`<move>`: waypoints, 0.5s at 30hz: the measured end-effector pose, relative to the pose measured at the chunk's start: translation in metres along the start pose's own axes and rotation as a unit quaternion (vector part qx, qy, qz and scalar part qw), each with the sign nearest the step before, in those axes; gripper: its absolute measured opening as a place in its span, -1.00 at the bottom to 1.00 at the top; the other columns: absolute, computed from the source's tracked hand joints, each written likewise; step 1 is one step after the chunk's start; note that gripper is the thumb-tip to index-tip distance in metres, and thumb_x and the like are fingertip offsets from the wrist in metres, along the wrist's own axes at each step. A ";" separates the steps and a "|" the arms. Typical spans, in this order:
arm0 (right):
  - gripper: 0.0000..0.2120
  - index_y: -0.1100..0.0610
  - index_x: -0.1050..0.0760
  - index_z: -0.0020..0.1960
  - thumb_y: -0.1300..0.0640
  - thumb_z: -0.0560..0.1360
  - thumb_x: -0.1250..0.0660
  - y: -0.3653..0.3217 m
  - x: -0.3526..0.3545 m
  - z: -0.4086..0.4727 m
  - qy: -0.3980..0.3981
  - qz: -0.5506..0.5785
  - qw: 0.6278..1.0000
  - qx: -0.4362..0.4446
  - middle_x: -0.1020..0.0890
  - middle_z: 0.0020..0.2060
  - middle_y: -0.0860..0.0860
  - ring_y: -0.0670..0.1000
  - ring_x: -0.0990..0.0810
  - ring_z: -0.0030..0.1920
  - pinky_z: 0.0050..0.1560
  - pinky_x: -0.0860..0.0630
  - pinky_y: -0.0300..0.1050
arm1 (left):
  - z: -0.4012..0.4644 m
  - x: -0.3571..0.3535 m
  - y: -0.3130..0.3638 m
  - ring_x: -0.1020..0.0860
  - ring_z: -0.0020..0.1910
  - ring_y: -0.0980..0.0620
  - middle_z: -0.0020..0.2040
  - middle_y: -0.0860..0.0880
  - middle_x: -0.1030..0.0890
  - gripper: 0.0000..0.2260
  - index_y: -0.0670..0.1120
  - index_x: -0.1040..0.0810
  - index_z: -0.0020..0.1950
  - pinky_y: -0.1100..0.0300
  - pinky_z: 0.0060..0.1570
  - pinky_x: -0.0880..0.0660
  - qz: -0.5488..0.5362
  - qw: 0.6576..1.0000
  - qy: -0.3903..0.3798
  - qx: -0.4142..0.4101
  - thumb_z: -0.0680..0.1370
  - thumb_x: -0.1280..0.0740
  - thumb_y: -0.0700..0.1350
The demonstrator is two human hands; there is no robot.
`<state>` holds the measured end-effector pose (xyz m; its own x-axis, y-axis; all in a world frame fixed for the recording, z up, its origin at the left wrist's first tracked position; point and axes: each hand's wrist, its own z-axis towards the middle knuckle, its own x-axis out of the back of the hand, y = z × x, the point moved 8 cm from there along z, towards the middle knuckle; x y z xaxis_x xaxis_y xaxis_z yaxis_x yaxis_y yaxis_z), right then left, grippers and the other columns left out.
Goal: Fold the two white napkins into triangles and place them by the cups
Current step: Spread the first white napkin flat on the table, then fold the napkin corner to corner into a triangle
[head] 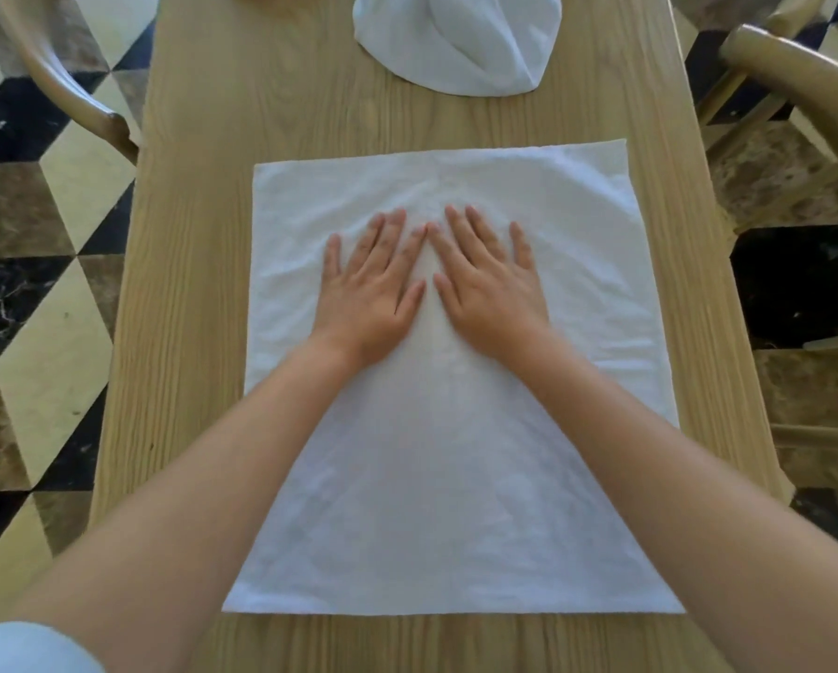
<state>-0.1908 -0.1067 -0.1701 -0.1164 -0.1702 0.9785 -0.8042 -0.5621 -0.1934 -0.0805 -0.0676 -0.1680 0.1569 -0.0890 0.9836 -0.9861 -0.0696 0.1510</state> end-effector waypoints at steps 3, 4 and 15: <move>-0.48 -0.07 0.02 0.52 -0.11 0.58 0.07 0.027 0.007 0.025 -0.009 -0.007 1.000 0.026 -0.01 0.53 -0.04 -0.04 0.05 0.52 0.46 0.16 0.12 | 0.022 0.006 -0.028 0.10 0.53 0.05 0.56 0.04 0.06 -0.48 0.12 0.03 0.53 -0.06 0.45 0.18 0.013 1.000 -0.010 -0.016 0.59 -0.01 0.14; -0.47 -0.08 0.03 0.52 -0.12 0.57 0.09 0.038 0.008 0.032 -0.015 -0.011 0.999 0.030 0.01 0.53 -0.05 -0.05 0.07 0.52 0.46 0.18 0.11 | 0.027 0.008 -0.040 0.11 0.53 0.05 0.56 0.04 0.07 -0.47 0.13 0.04 0.53 -0.05 0.45 0.18 0.014 1.000 -0.013 -0.009 0.57 0.02 0.16; -0.42 0.07 0.07 0.53 -0.12 0.58 0.08 0.148 0.034 0.047 0.019 -0.019 0.992 -0.126 0.02 0.54 -0.01 -0.03 0.10 0.52 0.47 0.18 0.14 | 0.028 0.019 -0.140 0.14 0.52 0.11 0.56 0.06 0.13 -0.34 -0.02 0.12 0.55 -0.06 0.46 0.22 -0.018 0.991 0.001 0.136 0.51 0.12 0.25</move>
<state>-0.2860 -0.2335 -0.1691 -0.1010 -0.1204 0.9876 -0.9276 -0.3474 -0.1372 0.0624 -0.0876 -0.1728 0.1919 -0.0790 0.9782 -0.9283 -0.3381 0.1548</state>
